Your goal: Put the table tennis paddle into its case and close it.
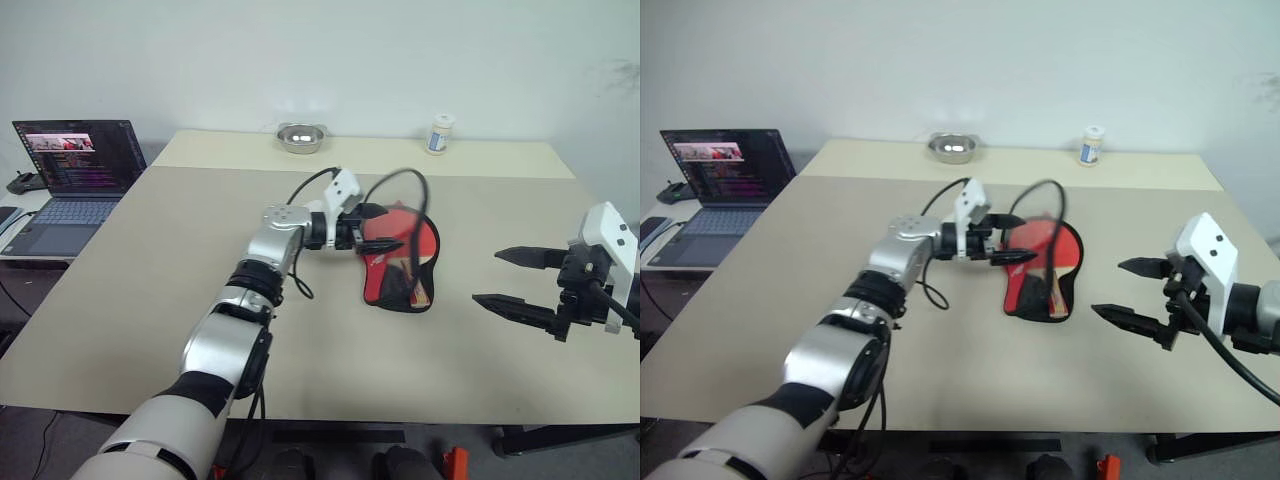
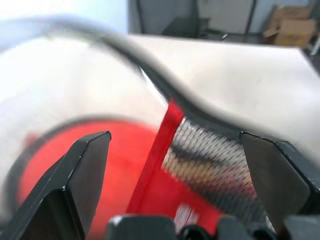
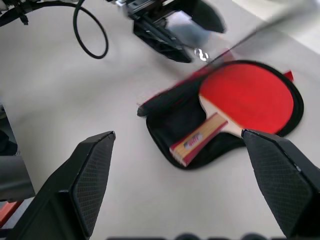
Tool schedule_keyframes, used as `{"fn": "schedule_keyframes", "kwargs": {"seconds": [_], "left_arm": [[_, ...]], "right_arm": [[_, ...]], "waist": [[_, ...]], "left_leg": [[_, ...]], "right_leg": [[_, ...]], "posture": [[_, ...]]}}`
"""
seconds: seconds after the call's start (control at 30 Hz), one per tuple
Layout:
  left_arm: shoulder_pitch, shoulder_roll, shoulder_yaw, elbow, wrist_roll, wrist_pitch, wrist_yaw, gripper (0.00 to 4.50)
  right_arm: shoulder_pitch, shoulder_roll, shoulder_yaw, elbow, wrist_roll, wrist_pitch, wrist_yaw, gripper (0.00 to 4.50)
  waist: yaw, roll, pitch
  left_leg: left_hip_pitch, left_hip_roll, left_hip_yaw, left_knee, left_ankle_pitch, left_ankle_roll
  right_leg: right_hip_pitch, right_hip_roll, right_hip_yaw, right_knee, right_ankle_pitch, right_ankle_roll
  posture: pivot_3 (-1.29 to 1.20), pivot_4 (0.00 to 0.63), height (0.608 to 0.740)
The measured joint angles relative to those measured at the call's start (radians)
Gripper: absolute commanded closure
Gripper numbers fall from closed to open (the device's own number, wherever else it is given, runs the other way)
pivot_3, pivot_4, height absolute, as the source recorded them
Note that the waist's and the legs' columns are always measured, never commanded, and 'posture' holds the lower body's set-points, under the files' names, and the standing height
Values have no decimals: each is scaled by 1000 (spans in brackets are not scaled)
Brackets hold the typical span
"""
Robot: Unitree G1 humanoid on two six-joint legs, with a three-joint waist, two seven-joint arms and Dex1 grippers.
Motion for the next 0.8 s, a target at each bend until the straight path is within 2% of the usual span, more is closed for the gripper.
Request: {"fn": "schedule_keyframes", "kwargs": {"seconds": [0.13,0.3,0.4,0.57,0.8], "left_arm": [[-3,-11,0,68,8,-38,21,0],[48,62,20,13,0,-39,-30,0],[129,123,37,-103,-22,-8,-68,0],[320,234,57,-428,-104,159,-120,0],[433,358,77,-752,-223,372,-141,0]], "right_arm": [[0,3,7,22,-2,0,-32,47],[-52,40,112,82,-54,-28,-89,47],[-131,101,198,164,-119,-52,-145,47],[-306,257,342,391,-247,-70,-264,47],[-411,412,439,640,-358,-74,-311,47]], "waist": [[-4,0,0],[-7,0,0],[-9,1,0],[-15,1,0],[-4,1,0]], "left_leg": [[1,1,-1,-1,0,0],[2,1,0,-1,0,0],[2,1,1,0,0,0],[0,2,1,1,0,-1],[-1,2,1,3,0,0]], "right_leg": [[0,1,0,1,0,0],[0,1,1,1,0,-1],[0,1,1,1,2,-4],[-1,0,1,2,3,-5],[0,0,0,3,3,-5]], "posture": [[0,150,740],[0,150,740],[0,150,740],[0,150,740],[0,150,740]]}}
